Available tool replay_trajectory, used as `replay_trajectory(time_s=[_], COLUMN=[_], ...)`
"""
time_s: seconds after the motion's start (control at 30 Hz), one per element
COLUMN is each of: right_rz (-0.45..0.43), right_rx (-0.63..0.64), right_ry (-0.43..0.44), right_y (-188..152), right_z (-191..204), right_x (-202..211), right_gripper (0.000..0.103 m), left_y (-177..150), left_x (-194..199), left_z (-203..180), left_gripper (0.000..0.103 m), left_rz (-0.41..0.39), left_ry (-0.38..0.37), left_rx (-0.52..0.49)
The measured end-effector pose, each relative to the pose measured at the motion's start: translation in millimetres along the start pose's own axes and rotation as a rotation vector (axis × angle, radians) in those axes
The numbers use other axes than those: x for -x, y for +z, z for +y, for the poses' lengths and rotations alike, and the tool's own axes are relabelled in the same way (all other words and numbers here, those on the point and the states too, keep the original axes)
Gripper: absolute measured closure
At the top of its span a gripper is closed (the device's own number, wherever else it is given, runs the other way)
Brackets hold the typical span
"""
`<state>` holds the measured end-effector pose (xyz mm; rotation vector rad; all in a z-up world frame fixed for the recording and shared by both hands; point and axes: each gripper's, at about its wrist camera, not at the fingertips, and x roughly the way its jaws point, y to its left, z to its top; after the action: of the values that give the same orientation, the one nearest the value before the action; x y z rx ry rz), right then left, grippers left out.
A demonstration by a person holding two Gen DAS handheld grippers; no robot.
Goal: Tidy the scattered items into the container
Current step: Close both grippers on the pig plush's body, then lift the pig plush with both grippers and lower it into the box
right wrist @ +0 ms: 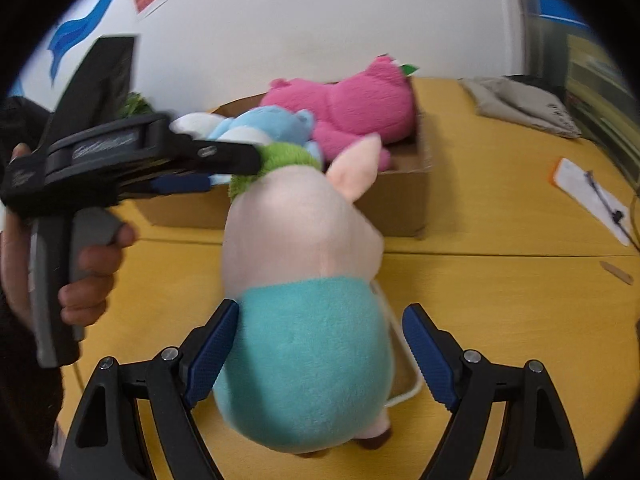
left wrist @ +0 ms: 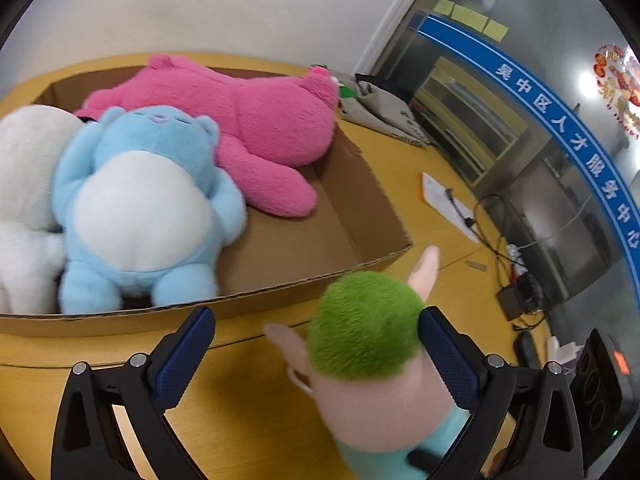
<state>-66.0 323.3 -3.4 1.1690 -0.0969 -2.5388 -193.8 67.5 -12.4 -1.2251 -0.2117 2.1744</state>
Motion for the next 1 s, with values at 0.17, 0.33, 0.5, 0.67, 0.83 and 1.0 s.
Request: replay_trajectory(time_s=[0.17,0.33,0.5,0.67,0.83,1.0], right_rz=[0.007,0.033,-0.008,-0.071,-0.154,-0.258], right_rx=[0.062,0.206,0.145,0.145,0.148,0.185], right_ry=[0.003,-0.072,-0.021,0.005,0.030,0.011], right_y=[-2,-17,-17,-15,18,80], right_z=[10,24,13,18,24,33], right_x=[9,-6,3,15,23,18], right_gripper=[0.019,0.024,0.041,0.042,0.042,0.042], left_y=[-1,-3,-1,13,57,115], left_x=[-14,-27,-23,8,41,60], left_z=[-8,-20,-28,-45,-58,-58], left_gripper=[0.015,0.038,0.044,0.047,0.048,0.048], left_rz=[0.037,0.089,0.084,0.025,-0.052,-0.158], left_ry=[-0.059,-0.126,-0.134,-0.120,-0.087,-0.028], left_rx=[-0.011,-0.036,-0.057,-0.114,-0.229,-0.288])
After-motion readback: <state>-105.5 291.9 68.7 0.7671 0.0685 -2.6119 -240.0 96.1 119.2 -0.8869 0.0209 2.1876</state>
